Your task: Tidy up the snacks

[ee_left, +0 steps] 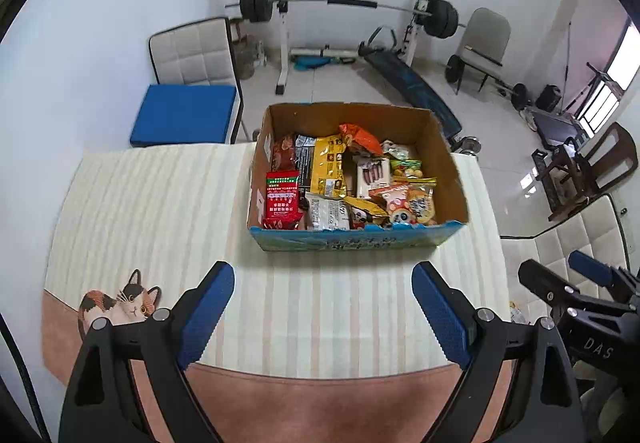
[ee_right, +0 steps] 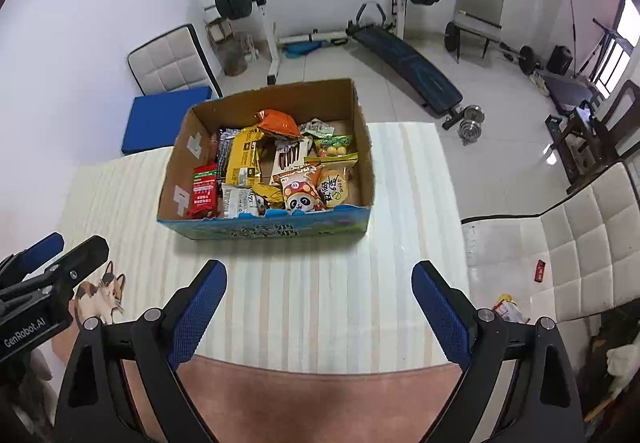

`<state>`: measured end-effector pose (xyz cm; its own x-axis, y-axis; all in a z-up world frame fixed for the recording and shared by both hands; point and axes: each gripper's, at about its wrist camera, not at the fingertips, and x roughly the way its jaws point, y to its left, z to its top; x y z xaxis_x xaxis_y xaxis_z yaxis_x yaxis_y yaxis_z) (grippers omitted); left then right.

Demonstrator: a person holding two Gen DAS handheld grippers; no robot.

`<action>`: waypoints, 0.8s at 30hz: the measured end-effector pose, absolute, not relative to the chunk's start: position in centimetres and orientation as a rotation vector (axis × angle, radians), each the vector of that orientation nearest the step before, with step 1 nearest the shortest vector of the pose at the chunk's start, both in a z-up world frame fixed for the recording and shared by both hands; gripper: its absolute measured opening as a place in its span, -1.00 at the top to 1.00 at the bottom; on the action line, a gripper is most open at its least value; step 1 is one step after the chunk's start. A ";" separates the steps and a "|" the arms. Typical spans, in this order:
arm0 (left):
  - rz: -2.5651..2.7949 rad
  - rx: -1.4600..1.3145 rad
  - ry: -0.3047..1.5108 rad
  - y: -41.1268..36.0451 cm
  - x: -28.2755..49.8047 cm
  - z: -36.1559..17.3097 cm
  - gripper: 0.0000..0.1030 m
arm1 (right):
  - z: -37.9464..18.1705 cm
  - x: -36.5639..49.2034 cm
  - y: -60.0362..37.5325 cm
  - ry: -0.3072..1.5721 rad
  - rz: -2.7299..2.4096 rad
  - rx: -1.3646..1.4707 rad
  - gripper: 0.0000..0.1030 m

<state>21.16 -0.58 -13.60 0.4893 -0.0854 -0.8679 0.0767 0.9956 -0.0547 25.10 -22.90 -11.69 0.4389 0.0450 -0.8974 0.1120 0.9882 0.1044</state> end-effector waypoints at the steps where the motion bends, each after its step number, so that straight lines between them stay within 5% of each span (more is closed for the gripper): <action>1: -0.098 -0.006 1.043 -0.6 20.3 -13.1 -0.77 | -11.2 24.5 -22.9 1.106 -0.044 0.152 -0.86; 24: -0.107 -0.023 0.968 0.3 12.3 -8.0 -0.77 | -2.4 12.9 -21.7 0.985 -0.072 0.144 -0.87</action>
